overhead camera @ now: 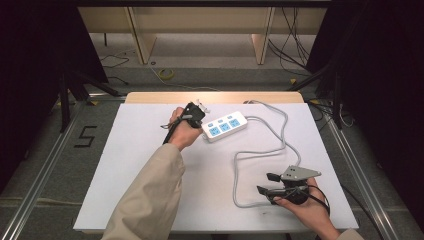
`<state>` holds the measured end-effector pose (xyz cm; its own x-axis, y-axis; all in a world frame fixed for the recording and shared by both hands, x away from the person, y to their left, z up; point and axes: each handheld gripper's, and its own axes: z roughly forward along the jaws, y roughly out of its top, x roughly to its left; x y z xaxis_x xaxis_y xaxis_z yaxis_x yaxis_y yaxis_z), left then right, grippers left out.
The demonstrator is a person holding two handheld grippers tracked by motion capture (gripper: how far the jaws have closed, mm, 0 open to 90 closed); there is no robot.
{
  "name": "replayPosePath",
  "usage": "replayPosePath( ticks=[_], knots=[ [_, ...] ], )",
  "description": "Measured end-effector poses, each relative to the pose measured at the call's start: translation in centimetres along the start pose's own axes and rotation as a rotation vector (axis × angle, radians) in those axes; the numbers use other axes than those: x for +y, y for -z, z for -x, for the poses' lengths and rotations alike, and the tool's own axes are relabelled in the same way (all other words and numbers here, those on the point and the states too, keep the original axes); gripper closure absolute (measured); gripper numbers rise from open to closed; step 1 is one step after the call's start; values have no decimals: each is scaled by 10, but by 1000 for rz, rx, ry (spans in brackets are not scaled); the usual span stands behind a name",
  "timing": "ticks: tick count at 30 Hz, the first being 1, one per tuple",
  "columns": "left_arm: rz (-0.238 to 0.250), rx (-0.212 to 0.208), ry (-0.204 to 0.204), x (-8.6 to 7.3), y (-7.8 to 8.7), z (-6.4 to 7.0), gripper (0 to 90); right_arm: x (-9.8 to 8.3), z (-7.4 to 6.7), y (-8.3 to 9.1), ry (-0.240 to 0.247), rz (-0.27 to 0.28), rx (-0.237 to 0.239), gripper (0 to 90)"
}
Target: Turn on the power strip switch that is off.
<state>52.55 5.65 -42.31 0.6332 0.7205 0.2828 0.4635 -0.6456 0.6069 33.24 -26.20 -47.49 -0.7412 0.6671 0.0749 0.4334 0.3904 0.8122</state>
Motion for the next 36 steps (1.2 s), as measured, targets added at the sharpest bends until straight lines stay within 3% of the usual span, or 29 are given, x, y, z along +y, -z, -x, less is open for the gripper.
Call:
replayPosePath(
  ticks=[36],
  knots=[
    [7,9,-34,38,-17,1,899,0,1,1,4,3,2,389]
  ],
)
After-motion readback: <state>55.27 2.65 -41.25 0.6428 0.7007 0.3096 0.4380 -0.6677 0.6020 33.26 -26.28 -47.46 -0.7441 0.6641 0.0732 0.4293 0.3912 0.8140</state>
